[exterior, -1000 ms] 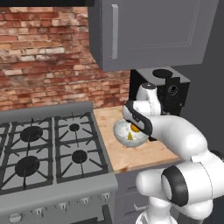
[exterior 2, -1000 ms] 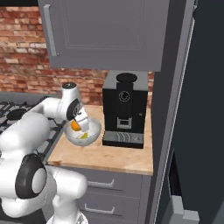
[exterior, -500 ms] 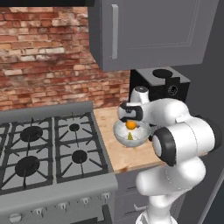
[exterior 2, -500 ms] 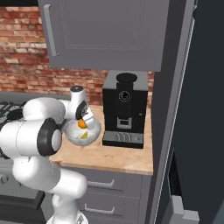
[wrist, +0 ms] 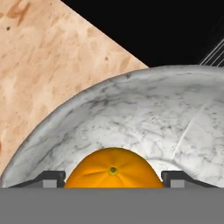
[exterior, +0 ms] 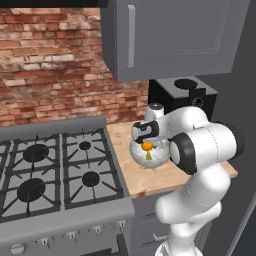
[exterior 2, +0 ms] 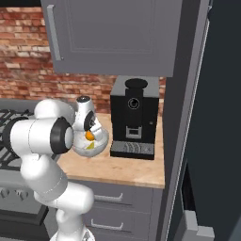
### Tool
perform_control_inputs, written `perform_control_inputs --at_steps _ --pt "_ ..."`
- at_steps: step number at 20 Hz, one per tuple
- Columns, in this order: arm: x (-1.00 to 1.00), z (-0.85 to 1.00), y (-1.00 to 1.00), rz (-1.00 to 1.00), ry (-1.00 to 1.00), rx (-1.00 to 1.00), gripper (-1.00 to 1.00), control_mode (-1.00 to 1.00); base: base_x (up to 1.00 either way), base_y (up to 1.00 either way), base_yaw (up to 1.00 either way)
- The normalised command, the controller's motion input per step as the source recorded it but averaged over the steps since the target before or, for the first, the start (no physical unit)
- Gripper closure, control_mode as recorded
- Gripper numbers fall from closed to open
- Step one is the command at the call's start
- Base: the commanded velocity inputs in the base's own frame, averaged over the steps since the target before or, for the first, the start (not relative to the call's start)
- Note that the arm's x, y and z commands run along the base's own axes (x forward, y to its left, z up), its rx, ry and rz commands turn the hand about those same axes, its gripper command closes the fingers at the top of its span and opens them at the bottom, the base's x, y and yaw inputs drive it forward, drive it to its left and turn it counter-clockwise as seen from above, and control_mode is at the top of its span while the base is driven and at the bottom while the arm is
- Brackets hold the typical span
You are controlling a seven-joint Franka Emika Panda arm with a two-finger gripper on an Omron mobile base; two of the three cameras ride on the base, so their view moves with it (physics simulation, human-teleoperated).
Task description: Take the lemon wedge, orange, and lemon from the freezer and place them in the bowl on the counter.
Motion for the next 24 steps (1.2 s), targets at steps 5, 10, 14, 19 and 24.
perform_control_inputs --at_steps 5,10,14,19,24 --pt "0.00 0.32 0.00 0.00 0.00 0.00 -1.00 -1.00 0.00 0.00 0.00" --pt "-0.07 0.99 0.00 0.00 0.00 0.00 -1.00 -1.00 0.00 0.00 0.00" --pt "-0.43 0.66 0.00 0.00 0.00 0.00 -1.00 -1.00 0.00 0.00 0.00" --pt "-0.93 0.04 0.00 0.00 -0.11 -0.02 -1.00 -1.00 0.00 0.00 0.00" --pt "-0.87 0.01 0.00 -0.01 -0.17 -0.03 -1.00 -1.00 0.00 0.00 0.00"
